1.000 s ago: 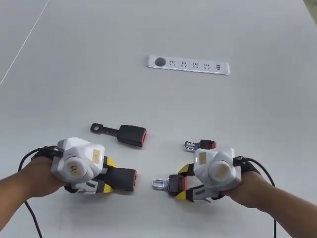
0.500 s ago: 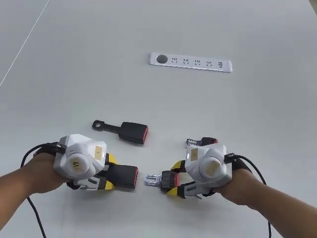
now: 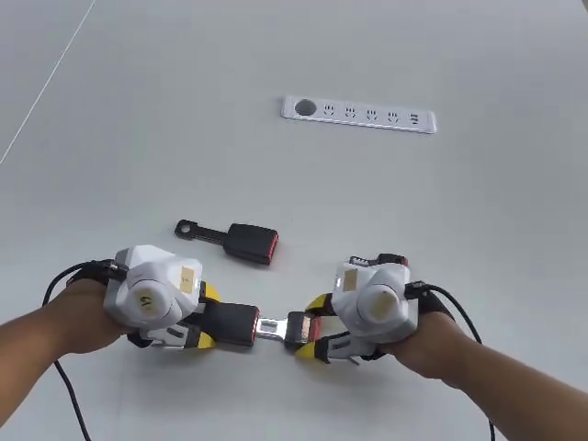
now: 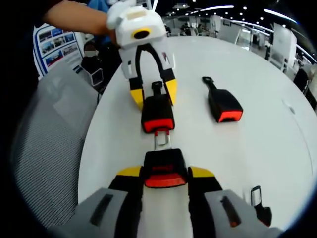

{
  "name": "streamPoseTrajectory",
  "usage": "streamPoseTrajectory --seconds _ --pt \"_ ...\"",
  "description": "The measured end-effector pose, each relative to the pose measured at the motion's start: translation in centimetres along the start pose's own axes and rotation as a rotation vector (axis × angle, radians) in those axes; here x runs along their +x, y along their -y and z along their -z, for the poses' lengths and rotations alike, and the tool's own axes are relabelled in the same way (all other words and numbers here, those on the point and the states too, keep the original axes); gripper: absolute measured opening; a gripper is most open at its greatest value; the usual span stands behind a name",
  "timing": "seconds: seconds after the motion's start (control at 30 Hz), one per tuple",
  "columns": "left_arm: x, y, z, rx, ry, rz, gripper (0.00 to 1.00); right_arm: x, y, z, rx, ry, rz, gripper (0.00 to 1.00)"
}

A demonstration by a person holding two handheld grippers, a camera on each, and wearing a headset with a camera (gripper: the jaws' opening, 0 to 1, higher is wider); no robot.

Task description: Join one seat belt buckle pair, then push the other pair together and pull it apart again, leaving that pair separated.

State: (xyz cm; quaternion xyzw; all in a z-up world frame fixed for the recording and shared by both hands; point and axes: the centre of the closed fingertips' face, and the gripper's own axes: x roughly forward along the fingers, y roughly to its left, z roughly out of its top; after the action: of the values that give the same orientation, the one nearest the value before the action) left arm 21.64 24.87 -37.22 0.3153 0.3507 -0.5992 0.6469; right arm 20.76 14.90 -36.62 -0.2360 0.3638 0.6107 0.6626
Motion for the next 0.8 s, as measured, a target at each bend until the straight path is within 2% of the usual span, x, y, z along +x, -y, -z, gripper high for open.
streamPoseTrajectory --seconds 0.4,0.43,0.8 --pt "0.0 -0.1 0.0 0.002 -0.003 0.002 0.34 1.1 -0.2 -1.5 -0.026 0.010 -0.007 0.35" --pt "-0.1 -0.1 0.0 0.005 -0.003 0.002 0.34 1.1 -0.1 -1.3 -0.035 -0.007 -0.008 0.35" --pt "0.0 -0.1 0.1 -0.004 -0.005 0.009 0.33 1.3 0.0 -1.2 -0.028 -0.003 -0.009 0.34"
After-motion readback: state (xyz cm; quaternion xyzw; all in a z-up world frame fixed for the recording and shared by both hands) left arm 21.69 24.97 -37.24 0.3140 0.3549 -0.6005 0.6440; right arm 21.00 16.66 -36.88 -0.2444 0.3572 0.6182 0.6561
